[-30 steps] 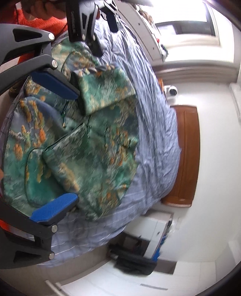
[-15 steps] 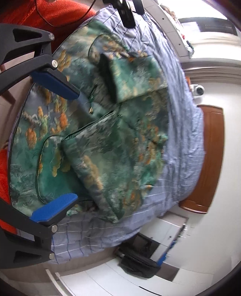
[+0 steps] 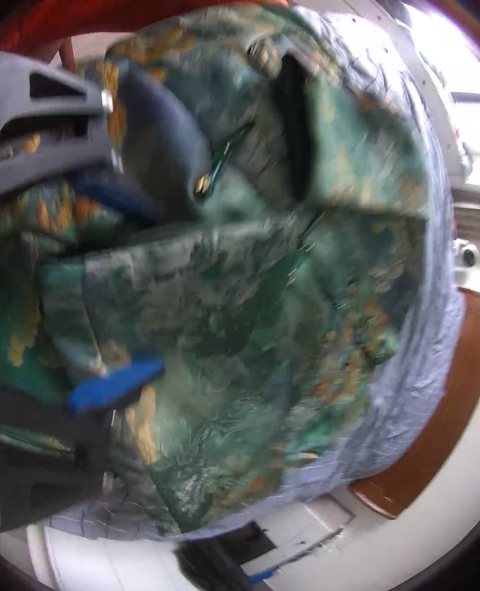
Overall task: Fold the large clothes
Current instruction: 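Grasp the folded sleeve cuff with the right gripper and lift it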
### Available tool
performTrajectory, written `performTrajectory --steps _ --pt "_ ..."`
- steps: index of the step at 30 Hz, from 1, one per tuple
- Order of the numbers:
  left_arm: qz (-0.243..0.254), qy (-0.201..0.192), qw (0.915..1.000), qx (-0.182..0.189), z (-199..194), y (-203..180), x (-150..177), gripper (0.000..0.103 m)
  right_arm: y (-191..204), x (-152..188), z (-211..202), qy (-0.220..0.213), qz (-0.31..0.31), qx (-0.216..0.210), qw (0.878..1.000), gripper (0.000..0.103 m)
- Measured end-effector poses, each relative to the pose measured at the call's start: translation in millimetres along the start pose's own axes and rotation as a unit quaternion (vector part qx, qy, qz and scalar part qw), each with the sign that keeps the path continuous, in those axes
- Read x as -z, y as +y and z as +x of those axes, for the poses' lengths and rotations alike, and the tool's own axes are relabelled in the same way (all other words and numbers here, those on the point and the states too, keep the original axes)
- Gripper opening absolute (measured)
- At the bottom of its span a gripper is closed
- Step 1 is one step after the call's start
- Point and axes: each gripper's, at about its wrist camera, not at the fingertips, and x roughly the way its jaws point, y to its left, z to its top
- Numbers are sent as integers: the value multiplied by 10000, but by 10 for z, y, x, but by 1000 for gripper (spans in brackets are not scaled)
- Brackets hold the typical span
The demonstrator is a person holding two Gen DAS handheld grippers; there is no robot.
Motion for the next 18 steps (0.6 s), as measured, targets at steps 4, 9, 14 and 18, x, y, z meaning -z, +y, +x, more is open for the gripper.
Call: performTrajectory --steps 4,9,14,18 --pt "-52 -18 9997 233 7 54 17 103 -242 79 -149 -210 503 -381 9978 10" --pt "36 -17 9988 487 19 24 -20 103 -424 221 -827 -930 942 45 9912 10" --pt "525 -207 9979 304 32 -62 -106 103 -1066 541 -1725 -1650 1887 650 9659 10" --pt "596 -161 9974 366 167 -28 -210 103 -1672 868 -2136 -1882 2553 1282 9397 10"
